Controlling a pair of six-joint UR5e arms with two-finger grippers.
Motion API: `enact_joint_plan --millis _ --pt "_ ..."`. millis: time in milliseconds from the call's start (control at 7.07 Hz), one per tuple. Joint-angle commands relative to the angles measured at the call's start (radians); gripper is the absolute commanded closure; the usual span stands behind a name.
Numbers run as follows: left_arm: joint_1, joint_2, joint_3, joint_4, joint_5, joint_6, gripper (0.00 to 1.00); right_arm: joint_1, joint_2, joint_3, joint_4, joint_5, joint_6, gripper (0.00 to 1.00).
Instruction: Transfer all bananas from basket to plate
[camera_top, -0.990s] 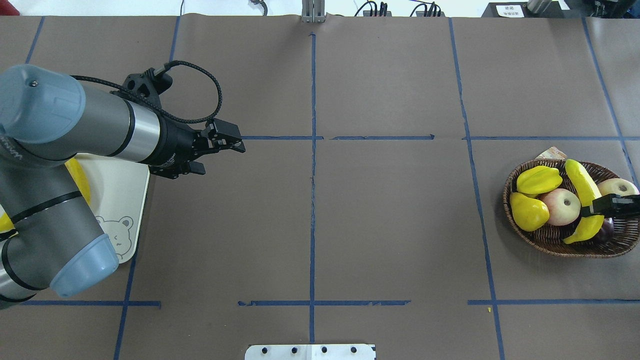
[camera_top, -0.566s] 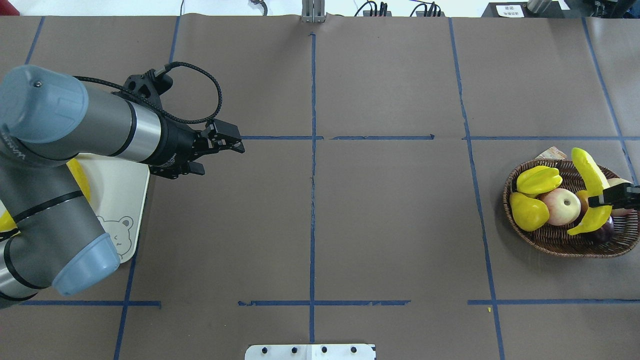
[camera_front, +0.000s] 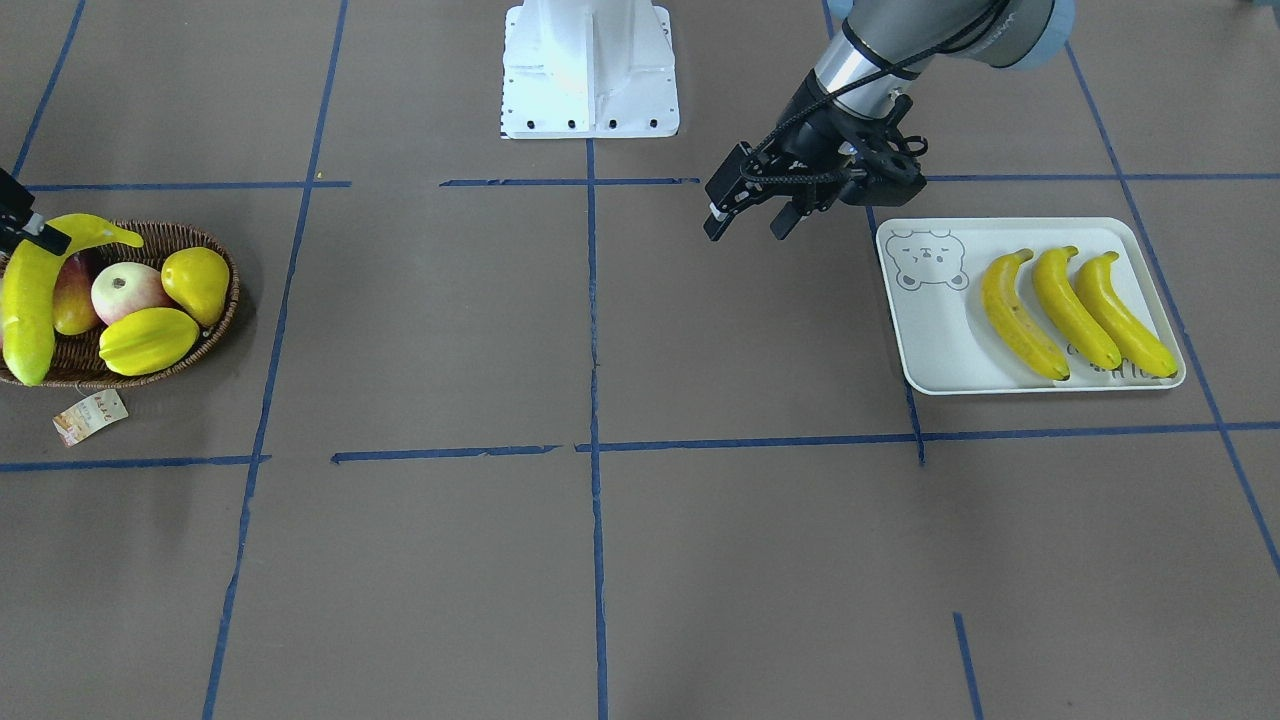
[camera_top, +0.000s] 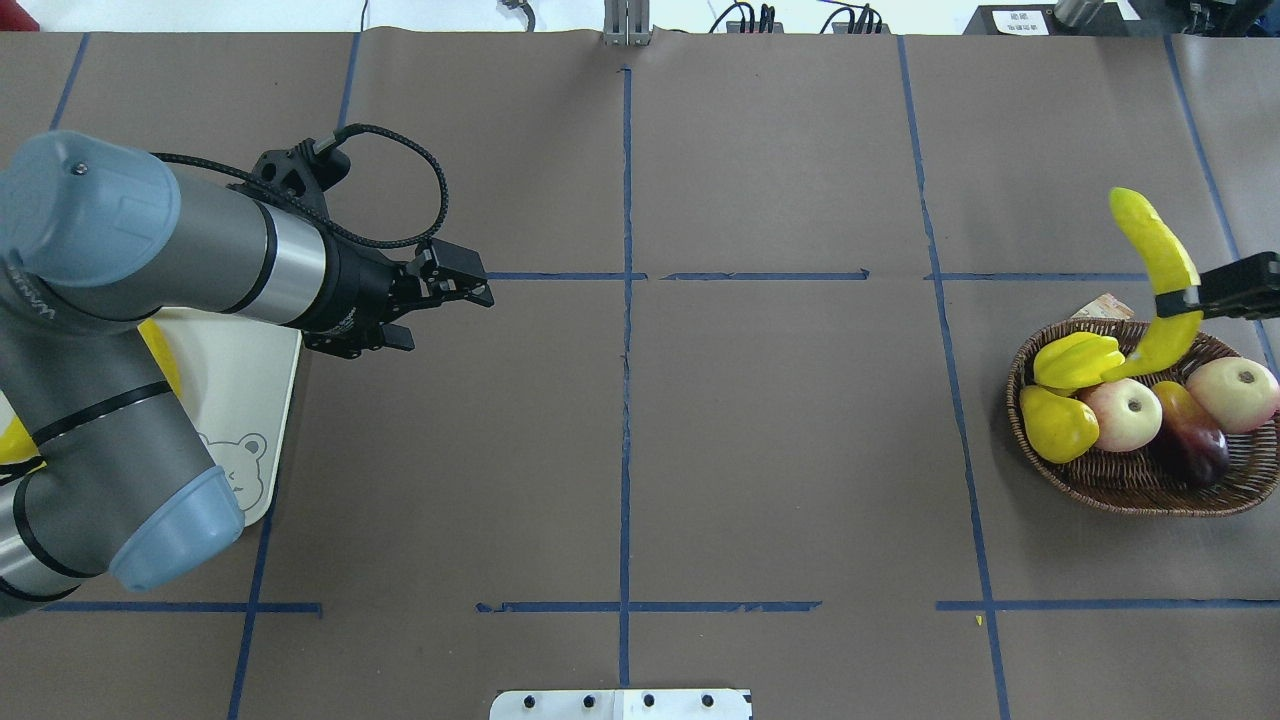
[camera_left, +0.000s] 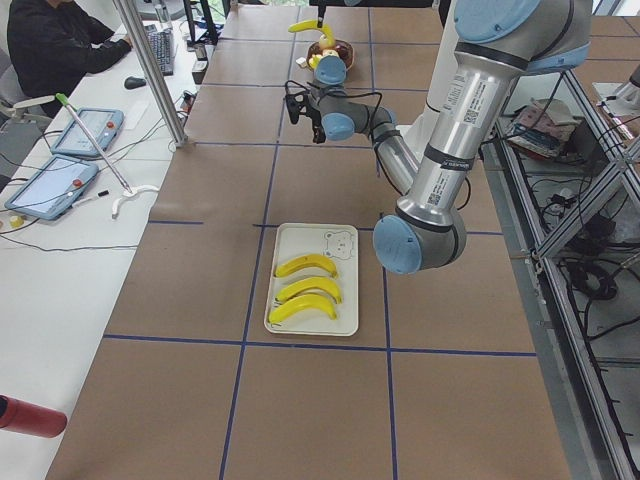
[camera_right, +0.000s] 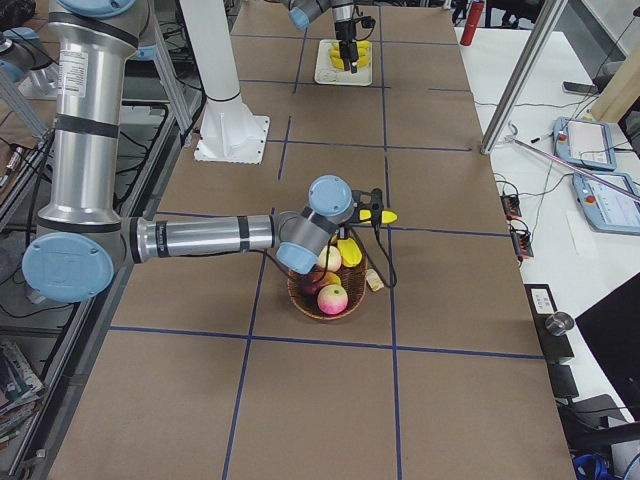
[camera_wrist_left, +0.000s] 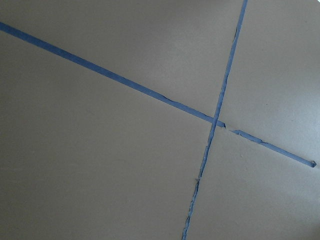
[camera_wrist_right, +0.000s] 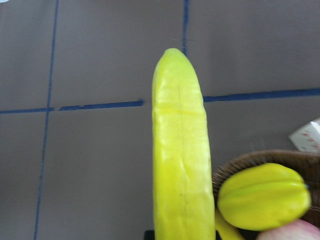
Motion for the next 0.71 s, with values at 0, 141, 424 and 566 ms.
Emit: enact_joint_plan --millis 0,141,424,566 --pt "0.002 -0.025 -0.010 -0.005 0.000 -0.024 0.00 -0.198 0.205 -0.005 -0.051 -0.141 0.009 0.99" --pt "0.004 -0.048 -0.004 -0.038 0.000 -0.057 0.00 -0.308 0.262 -0.003 -0.051 -0.244 0.051 0.99" --pt "0.028 -0.048 0.010 -0.144 0.001 -0.107 0.00 -0.471 0.385 0.024 -0.049 -0.416 0.195 0.98" --pt "0.030 -0.054 0.012 -0.167 0.001 -0.117 0.00 -0.557 0.384 0.067 -0.054 -0.500 0.198 0.98"
